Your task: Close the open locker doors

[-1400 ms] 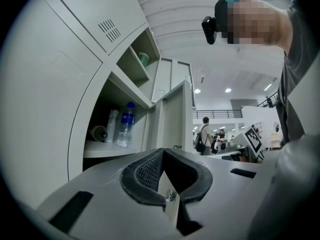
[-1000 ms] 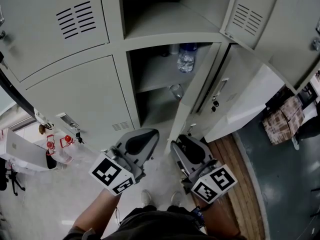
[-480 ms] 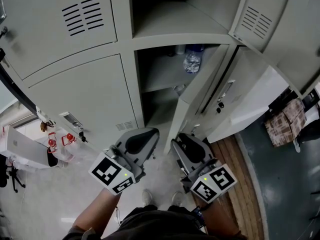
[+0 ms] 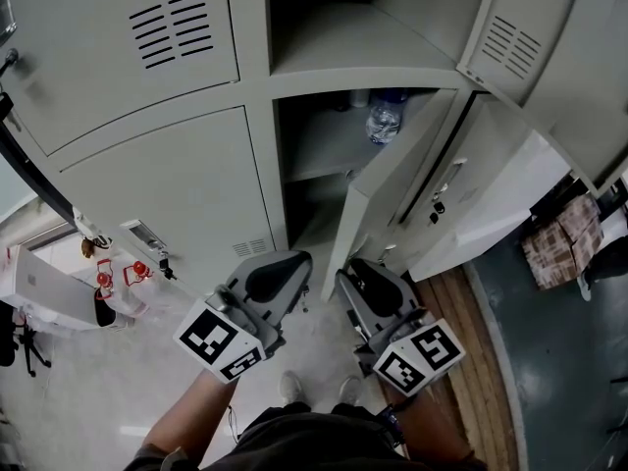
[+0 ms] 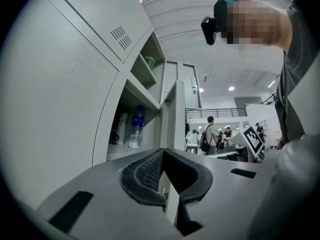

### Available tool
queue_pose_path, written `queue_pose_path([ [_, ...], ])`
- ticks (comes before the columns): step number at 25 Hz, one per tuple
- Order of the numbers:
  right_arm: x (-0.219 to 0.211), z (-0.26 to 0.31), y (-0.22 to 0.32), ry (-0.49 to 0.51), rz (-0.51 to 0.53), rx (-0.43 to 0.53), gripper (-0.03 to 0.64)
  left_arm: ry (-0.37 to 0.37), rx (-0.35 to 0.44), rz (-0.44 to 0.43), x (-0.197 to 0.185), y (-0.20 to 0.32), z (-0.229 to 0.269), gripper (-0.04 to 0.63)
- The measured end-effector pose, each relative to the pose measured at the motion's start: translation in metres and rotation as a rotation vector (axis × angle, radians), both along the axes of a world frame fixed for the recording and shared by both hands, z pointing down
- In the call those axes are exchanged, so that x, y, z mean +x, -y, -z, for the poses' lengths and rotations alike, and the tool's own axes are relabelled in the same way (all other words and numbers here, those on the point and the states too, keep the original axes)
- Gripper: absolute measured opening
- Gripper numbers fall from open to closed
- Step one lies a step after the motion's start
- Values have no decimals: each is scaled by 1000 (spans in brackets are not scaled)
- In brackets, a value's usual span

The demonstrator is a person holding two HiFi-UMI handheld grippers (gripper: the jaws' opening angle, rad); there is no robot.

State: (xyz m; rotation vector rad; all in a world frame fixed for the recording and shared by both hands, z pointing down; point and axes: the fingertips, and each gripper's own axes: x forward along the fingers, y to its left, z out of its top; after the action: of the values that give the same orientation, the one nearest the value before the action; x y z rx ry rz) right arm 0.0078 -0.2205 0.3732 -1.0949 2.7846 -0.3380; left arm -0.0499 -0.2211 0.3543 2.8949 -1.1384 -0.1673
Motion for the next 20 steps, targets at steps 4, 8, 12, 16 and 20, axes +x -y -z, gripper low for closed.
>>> queue_pose_path([
  [4,-4,0,2,12,1,-3,109,0,-1,6,-5,0,-1,9],
  [8,-8,0,5,13,7,-2,109,-3,-1,13,-9,2,0,9],
  [12,-12,0,8,13,13,-3,109,-3,-5,20,-14,4,-2,9],
  [16,-15,-1,13,11,14,-5,104,-5,-6,29,-19,7,-2,9],
  [20,-18,-2,17,9,17,-6,98,-5,-5,37,-23,9,-2,9],
])
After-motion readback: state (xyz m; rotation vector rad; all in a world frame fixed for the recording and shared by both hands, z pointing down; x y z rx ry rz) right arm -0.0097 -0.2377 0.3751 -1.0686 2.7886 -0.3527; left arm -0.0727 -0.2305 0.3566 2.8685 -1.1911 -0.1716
